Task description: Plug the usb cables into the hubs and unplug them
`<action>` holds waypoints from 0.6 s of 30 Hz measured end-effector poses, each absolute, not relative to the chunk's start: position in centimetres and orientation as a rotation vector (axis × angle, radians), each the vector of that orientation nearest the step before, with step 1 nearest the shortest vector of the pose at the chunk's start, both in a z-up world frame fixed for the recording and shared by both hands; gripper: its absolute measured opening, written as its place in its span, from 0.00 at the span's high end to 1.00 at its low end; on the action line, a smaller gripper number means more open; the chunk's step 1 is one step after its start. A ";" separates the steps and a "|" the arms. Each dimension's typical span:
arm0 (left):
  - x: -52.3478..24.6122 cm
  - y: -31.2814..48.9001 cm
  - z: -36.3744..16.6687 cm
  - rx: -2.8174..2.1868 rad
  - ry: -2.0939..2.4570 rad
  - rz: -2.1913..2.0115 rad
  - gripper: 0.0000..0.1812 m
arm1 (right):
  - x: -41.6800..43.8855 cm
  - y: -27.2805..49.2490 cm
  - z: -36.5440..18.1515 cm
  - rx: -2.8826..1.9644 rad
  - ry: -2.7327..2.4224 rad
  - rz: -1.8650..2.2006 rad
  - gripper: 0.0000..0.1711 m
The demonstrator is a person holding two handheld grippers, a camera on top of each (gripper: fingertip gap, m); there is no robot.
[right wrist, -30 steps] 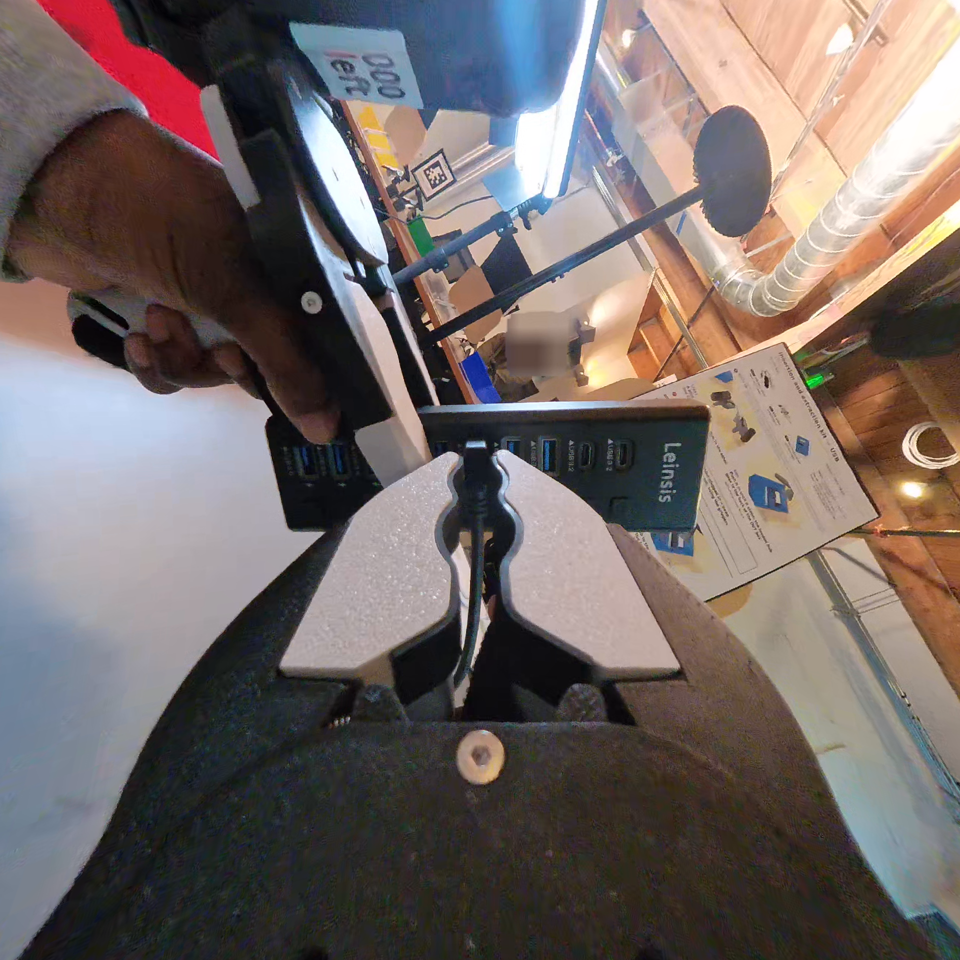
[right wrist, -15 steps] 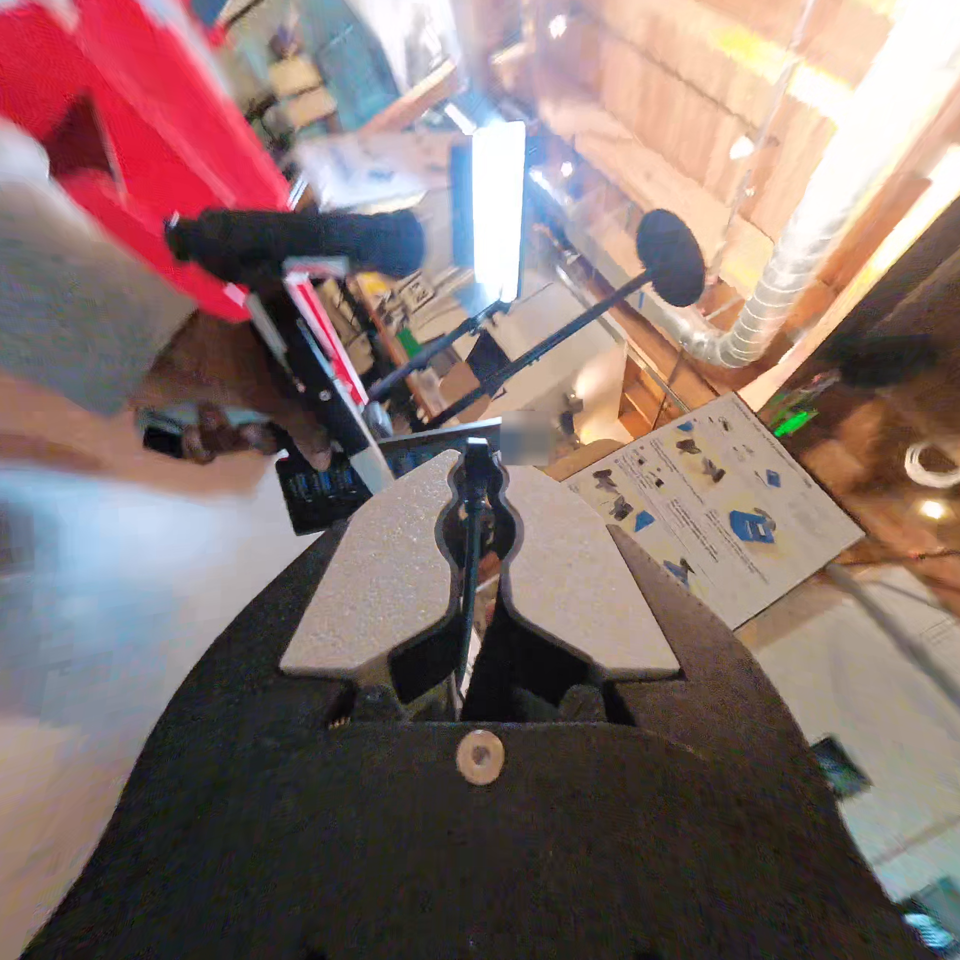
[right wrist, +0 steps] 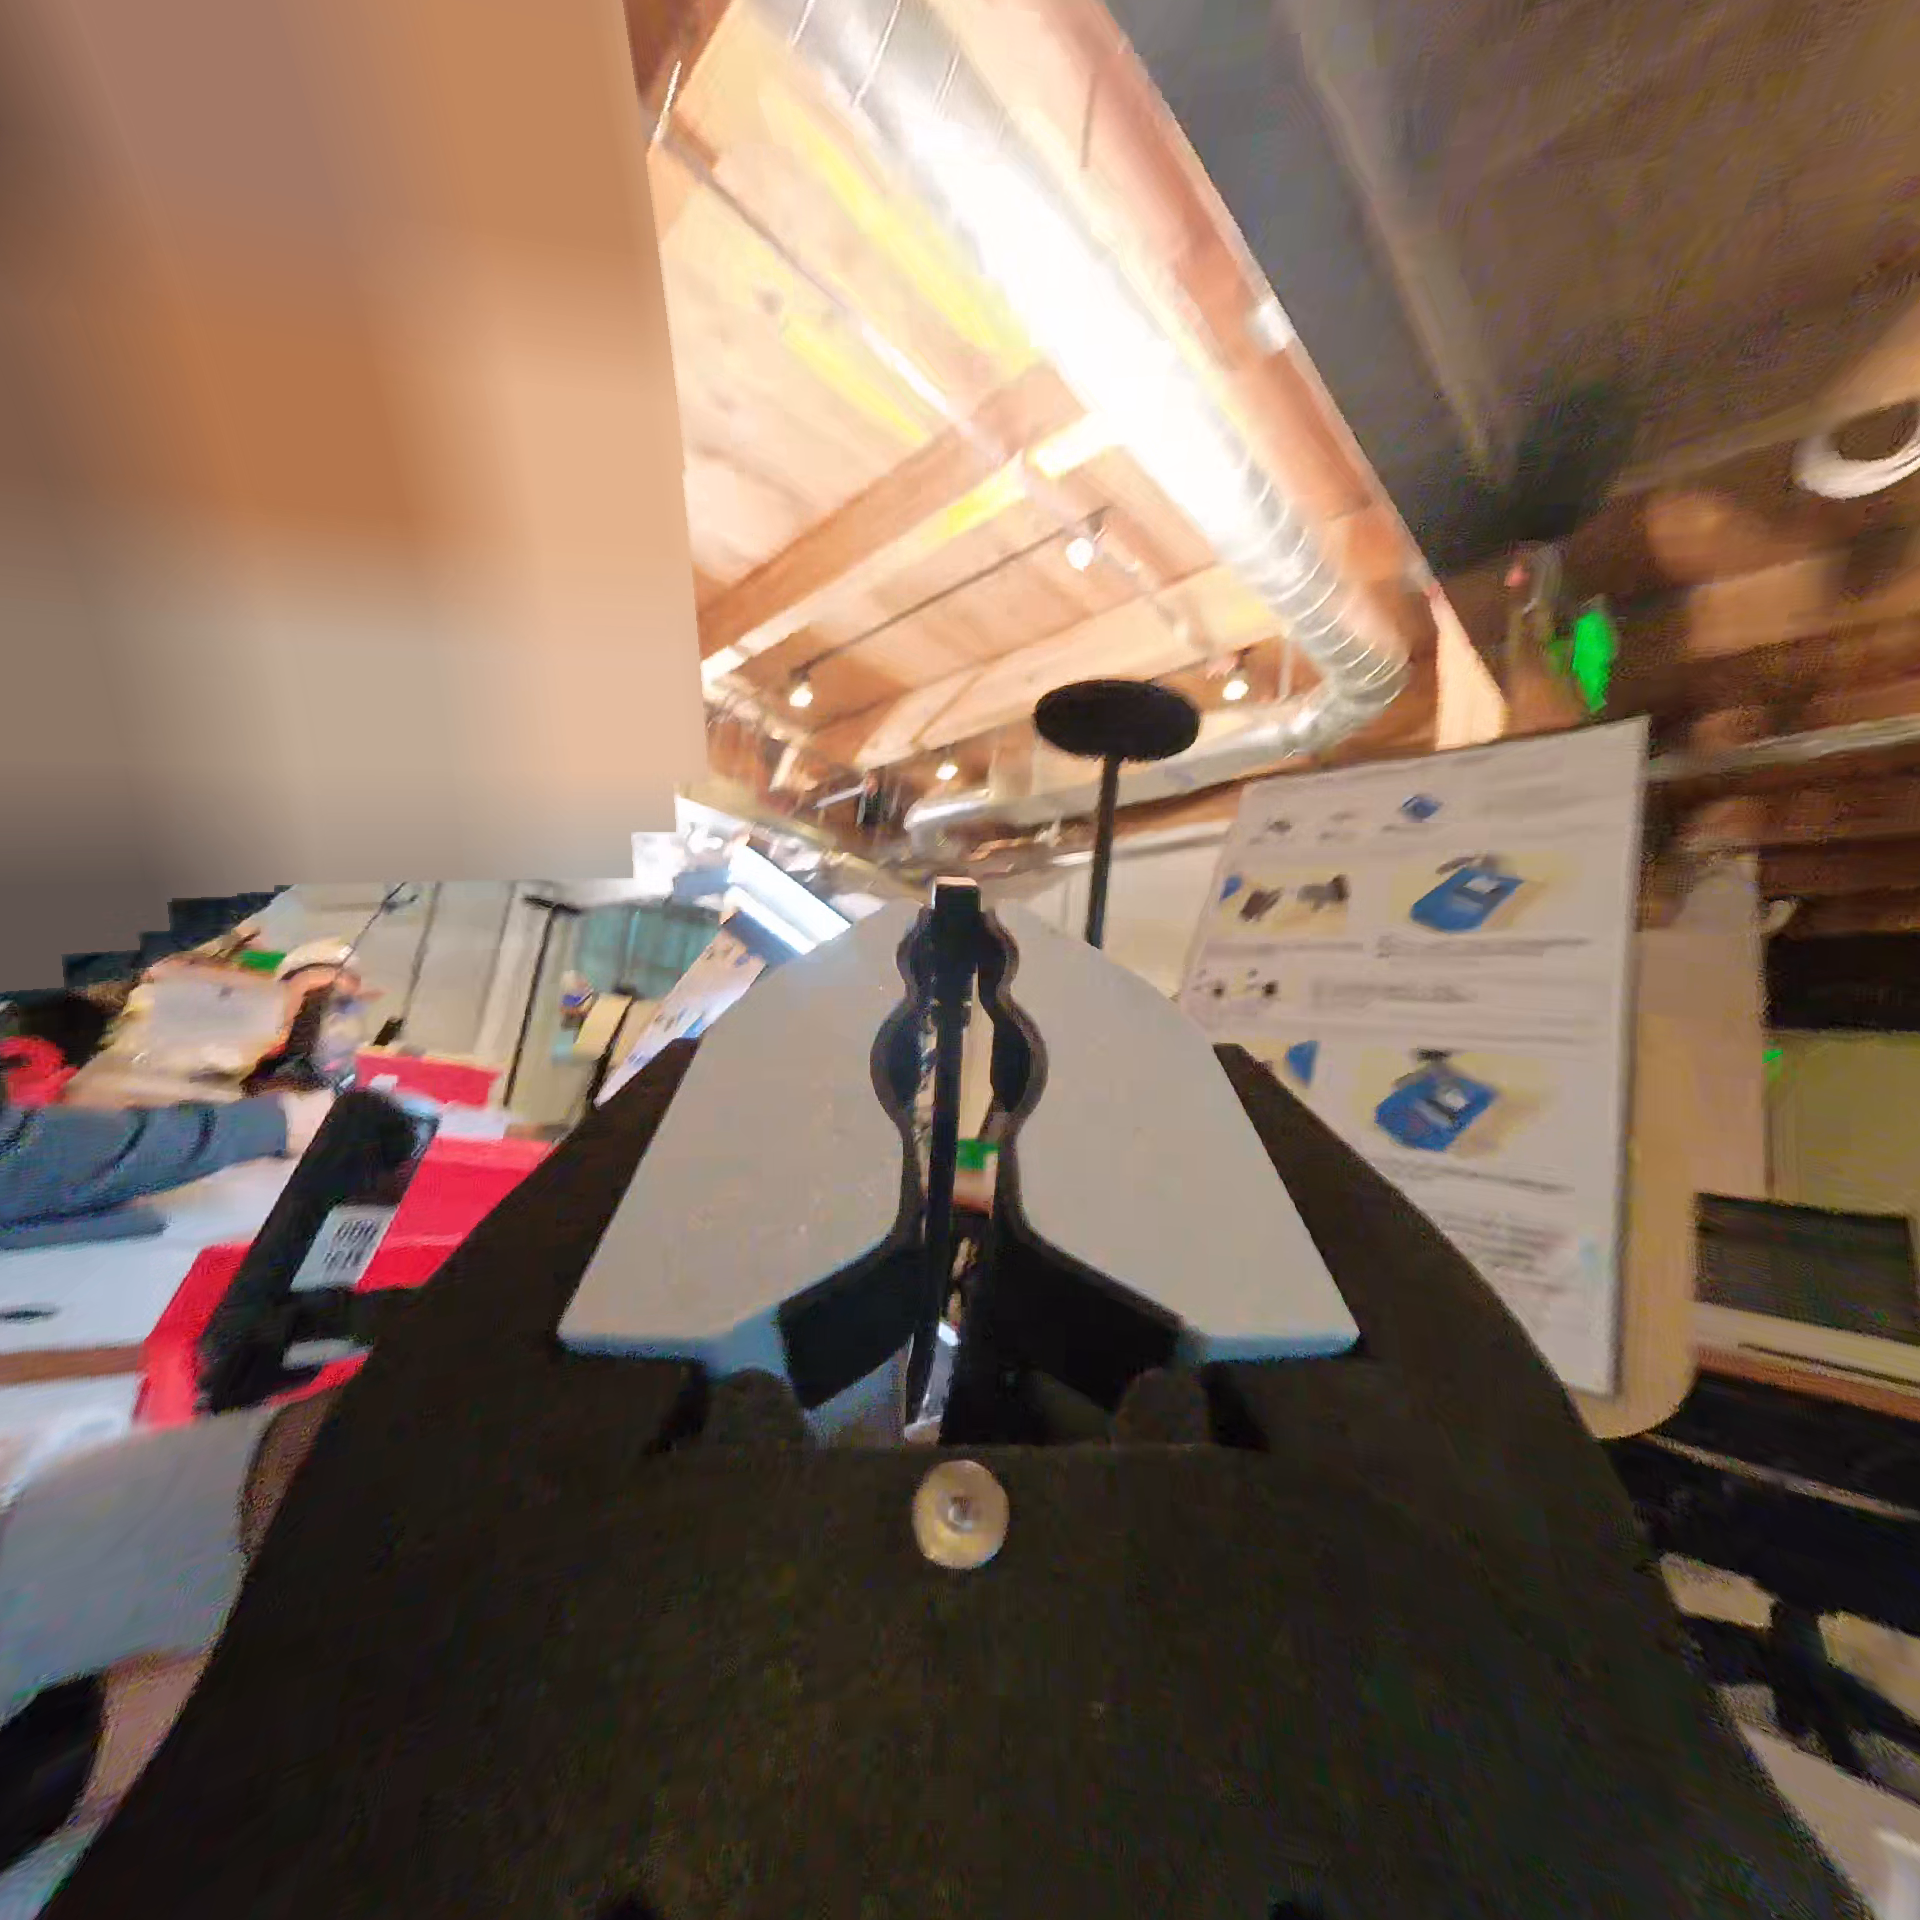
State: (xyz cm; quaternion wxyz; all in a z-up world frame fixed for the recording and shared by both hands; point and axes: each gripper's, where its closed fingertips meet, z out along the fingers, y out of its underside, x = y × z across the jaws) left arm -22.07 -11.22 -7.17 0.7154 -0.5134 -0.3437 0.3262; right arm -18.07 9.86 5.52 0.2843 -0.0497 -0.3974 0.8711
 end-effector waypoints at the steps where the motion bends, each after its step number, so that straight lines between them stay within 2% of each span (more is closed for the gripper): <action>1: -22.2 -11.2 -7.4 -1.114 -0.776 0.687 0.84 | -18.0 12.0 6.5 -0.156 -0.976 2.311 0.95; 5: -22.4 -10.5 -8.5 -1.096 -0.797 0.559 0.84 | -18.6 20.6 8.3 -0.335 -0.779 2.046 0.95; 10: -22.2 -9.9 -8.4 -1.139 -0.749 0.606 0.83 | -20.8 28.1 5.8 -0.599 -0.770 1.640 0.95; 13: -22.1 -9.6 -8.3 -1.160 -0.722 0.641 0.83 | -24.5 29.6 1.9 -0.860 -0.972 1.522 0.95; 18: -22.0 -9.2 -8.6 -1.189 -0.706 0.633 0.83 | -29.6 29.0 -8.3 -1.232 -1.486 1.188 0.95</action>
